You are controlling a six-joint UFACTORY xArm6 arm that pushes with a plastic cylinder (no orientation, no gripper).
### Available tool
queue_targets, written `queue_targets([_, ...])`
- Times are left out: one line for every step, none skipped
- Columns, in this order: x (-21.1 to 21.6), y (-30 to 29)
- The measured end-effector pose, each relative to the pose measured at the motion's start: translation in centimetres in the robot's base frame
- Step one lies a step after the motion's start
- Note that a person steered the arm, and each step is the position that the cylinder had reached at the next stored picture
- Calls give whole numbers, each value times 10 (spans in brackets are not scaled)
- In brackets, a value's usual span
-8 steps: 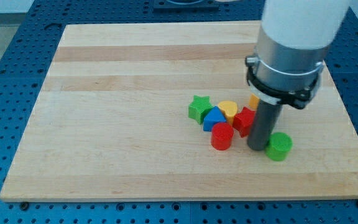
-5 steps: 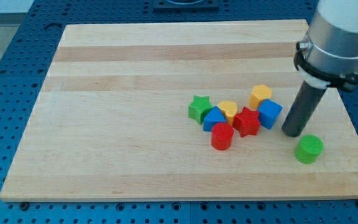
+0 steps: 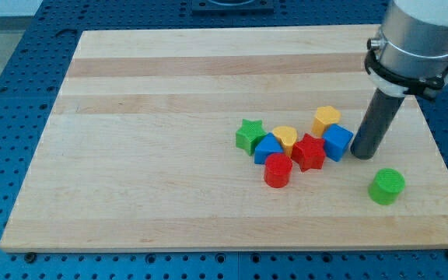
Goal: Move yellow hexagon closer to yellow heart
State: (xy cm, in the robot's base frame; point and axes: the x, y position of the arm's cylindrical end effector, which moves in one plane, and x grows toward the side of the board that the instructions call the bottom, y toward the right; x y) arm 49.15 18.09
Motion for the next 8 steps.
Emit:
queue_targets([-1, 6])
queue_targets([-26, 40])
queue_targets([-53, 43])
queue_targets([-61, 32])
queue_targets([-61, 6])
queue_targets([-61, -23])
queue_targets([-61, -45])
queue_targets([-61, -33])
